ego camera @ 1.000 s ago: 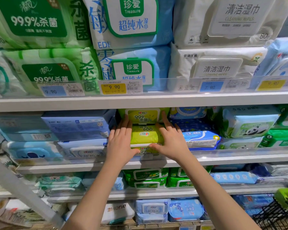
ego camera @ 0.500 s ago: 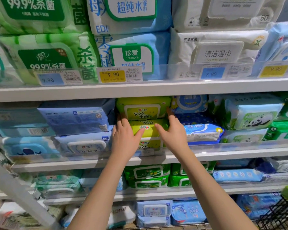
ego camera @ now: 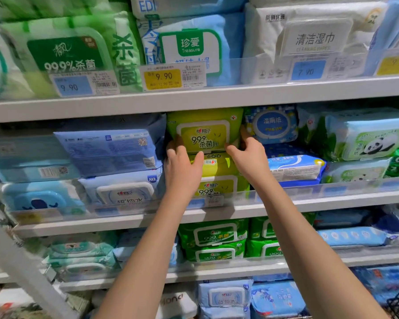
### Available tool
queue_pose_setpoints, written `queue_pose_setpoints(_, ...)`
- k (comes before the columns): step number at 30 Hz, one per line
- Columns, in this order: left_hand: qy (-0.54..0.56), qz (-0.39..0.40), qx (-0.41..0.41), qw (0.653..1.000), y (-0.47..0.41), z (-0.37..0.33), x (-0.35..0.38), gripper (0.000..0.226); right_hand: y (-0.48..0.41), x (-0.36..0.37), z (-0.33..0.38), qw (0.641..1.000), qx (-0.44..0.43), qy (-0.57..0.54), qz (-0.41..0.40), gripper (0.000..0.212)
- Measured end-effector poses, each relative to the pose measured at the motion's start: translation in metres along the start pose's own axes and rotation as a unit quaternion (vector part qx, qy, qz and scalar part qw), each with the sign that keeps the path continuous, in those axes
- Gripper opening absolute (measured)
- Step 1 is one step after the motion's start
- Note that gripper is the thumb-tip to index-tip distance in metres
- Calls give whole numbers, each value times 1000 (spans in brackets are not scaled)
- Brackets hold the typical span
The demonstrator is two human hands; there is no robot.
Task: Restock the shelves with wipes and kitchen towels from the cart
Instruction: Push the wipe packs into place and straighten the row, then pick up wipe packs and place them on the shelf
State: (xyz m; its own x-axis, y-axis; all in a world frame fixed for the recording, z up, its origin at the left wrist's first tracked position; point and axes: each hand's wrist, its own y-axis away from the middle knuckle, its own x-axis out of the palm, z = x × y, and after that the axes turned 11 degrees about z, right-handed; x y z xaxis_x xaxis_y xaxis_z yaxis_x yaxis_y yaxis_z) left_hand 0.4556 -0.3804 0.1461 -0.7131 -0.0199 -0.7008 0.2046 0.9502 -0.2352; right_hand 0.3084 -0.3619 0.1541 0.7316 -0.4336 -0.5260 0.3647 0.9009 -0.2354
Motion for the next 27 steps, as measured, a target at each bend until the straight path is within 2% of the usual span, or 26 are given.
queue_pose_setpoints(3, -17, -21, 10, 1000, 0, 2, 0, 39, 0, 3, 0, 1000, -14, 1, -14, 32)
queue_pose_setpoints(7, -52, -46, 25, 997, 1, 5, 2, 39, 4, 4, 1, 995, -5, 98, -8, 35)
queue_pose_setpoints(9, -54, -54, 34, 996, 2, 5, 3, 35, 5, 3, 2, 994, -3, 106, -9, 36)
queue_pose_setpoints(14, -86, -43, 40, 995, 7, 5, 4, 33, 9, 0, 4, 989, -1, 147, 7, 37)
queue_pose_setpoints(16, -105, -22, 34, 994, 9, 5, 5, 37, 12, -1, 5, 985, -2, 172, 11, 39)
queue_pose_setpoints(23, -100, 9, 22, 995, 20, 5, 7, 52, 29, 9, 0, 989, -50, 138, -29, 34)
queue_pose_setpoints(27, -61, 15, 10, 998, 29, 2, -2, 65, 40, 14, -1, 986, -72, 152, -20, 46)
